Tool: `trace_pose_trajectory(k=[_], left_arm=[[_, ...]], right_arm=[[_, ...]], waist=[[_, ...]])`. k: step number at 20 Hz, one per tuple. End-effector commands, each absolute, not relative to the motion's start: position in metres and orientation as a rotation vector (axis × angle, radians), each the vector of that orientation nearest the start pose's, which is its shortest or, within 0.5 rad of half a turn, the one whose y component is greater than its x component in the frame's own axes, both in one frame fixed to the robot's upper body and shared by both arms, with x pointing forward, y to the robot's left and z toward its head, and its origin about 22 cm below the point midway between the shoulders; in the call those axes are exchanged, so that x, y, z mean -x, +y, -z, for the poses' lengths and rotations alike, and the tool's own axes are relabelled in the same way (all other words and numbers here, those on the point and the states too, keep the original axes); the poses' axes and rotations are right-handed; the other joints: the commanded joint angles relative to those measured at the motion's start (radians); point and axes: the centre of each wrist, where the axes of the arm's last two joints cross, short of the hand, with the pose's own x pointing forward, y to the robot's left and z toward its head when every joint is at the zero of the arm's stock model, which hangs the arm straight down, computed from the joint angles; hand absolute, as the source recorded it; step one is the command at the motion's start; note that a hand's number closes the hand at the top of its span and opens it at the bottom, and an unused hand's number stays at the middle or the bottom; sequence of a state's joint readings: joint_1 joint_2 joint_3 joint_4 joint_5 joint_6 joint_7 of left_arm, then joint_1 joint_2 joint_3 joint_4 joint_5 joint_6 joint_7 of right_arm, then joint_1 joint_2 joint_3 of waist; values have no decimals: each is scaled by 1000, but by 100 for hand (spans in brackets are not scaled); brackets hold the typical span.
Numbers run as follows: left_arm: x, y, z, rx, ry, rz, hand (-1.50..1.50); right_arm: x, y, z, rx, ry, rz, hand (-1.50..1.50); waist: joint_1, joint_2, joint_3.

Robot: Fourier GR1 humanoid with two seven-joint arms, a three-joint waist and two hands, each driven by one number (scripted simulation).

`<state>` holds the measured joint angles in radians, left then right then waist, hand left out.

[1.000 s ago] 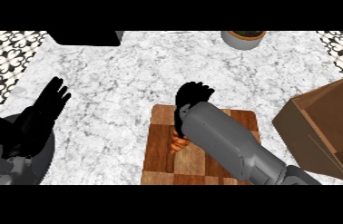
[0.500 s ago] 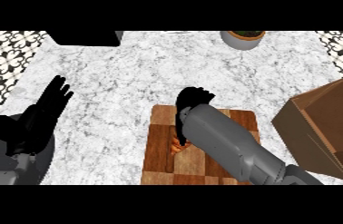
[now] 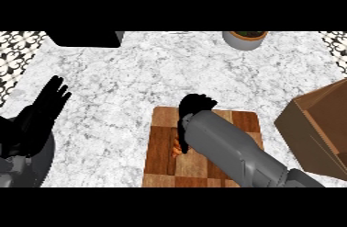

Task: Pick the croissant from the cutting board and place it in the cardboard box

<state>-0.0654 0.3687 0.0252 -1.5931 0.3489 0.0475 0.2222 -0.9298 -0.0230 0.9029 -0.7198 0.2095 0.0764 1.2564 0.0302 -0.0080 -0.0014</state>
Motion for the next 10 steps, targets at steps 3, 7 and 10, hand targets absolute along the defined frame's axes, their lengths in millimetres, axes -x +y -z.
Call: trace_pose_trajectory(k=[3, 7, 10], left_arm=[[-253, 322, -44, -55, -1428, -32, 0], [-252, 303, -51, -53, -1444, -40, 0], [-264, 301, -56, -33, -1443, -39, 0]], right_arm=[[-328, -11, 0, 1028, -226, -1031, 150], [-330, -5, -7, 1066, -304, -1082, 150], [-327, -1, -9, 1069, -294, -1110, 150]], waist=[[-9, 5, 0], [-3, 7, 1], [-1, 11, 1]])
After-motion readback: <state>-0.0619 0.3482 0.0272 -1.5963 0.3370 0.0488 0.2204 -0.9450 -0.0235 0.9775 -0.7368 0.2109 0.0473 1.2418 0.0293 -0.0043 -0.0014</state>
